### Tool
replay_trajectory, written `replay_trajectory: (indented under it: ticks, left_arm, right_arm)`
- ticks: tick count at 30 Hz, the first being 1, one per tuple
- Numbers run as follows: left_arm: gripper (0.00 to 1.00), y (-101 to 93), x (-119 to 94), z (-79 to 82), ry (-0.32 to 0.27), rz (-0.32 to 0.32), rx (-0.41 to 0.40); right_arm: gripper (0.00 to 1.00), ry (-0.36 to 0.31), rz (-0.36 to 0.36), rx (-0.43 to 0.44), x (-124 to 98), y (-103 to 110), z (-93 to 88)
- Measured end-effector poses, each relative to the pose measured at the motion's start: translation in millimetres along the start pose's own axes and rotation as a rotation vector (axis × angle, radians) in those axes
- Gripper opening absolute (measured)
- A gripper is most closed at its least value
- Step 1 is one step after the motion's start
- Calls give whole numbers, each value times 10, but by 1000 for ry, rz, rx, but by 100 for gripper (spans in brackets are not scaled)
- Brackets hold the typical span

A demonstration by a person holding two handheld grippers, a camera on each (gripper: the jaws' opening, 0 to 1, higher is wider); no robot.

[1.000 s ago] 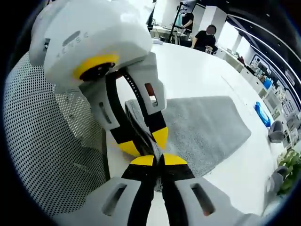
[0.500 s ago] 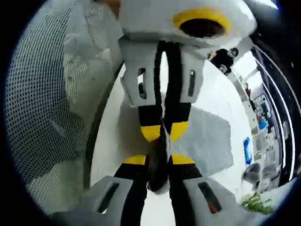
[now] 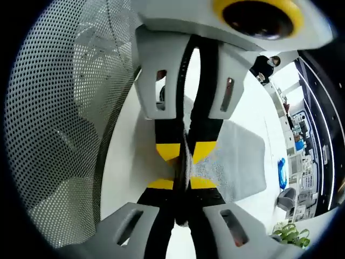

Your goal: Fold the towel on the table until its edges align and the towel forms a compact rectangular stack.

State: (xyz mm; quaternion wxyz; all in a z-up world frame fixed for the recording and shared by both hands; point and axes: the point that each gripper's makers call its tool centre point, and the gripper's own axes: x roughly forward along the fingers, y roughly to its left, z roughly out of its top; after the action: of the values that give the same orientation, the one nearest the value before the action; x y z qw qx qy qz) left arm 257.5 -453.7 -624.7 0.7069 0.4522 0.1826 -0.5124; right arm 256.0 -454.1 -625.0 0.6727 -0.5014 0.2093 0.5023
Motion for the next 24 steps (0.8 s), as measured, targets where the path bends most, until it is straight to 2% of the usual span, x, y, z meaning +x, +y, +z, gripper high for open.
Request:
replay_trajectory:
  ticks: [1,3,6,8,10,12,15,17,20,21,24]
  left_arm:
    - [9,24,-1,-9,11,20,93]
    - [10,40,-8,-65,34,28,128]
    - [12,69,-57,-234,58,2,40]
    - [12,95,-103,-309,57,-7,23]
    - [12,72,-165,-392,45,-38,-67]
    - [12,134,-214,-500,58,-26,-122]
    - [12,215,-259,-512,21,-7,-220]
    - [12,244,-299,-555,14,-5,-236]
    - [12,222,-342,-649,34,-11,-247]
    - [11,234,-343,-663,41,-3,-241]
    - [11,269,-331,-622,21,9,-251]
  right_arm:
    - [4,-5,-4,17,-6,-26,-6]
    - [4,-8,-10,50,-35,-64,-43]
    - [4,-13,-30,110,-79,-122,-100]
    - [4,-30,-38,161,-93,-167,-114]
    - [4,-42,-33,192,-96,-185,-115]
    - [4,-50,-30,222,-89,-186,-126]
    - [4,-70,-37,278,-113,-223,-121]
    - [4,-87,-42,320,-127,-260,-130]
    - [4,-98,-38,414,-140,-280,-193]
    - [4,-119,-37,430,-150,-296,-187]
    - [4,-116,-35,428,-157,-288,-212]
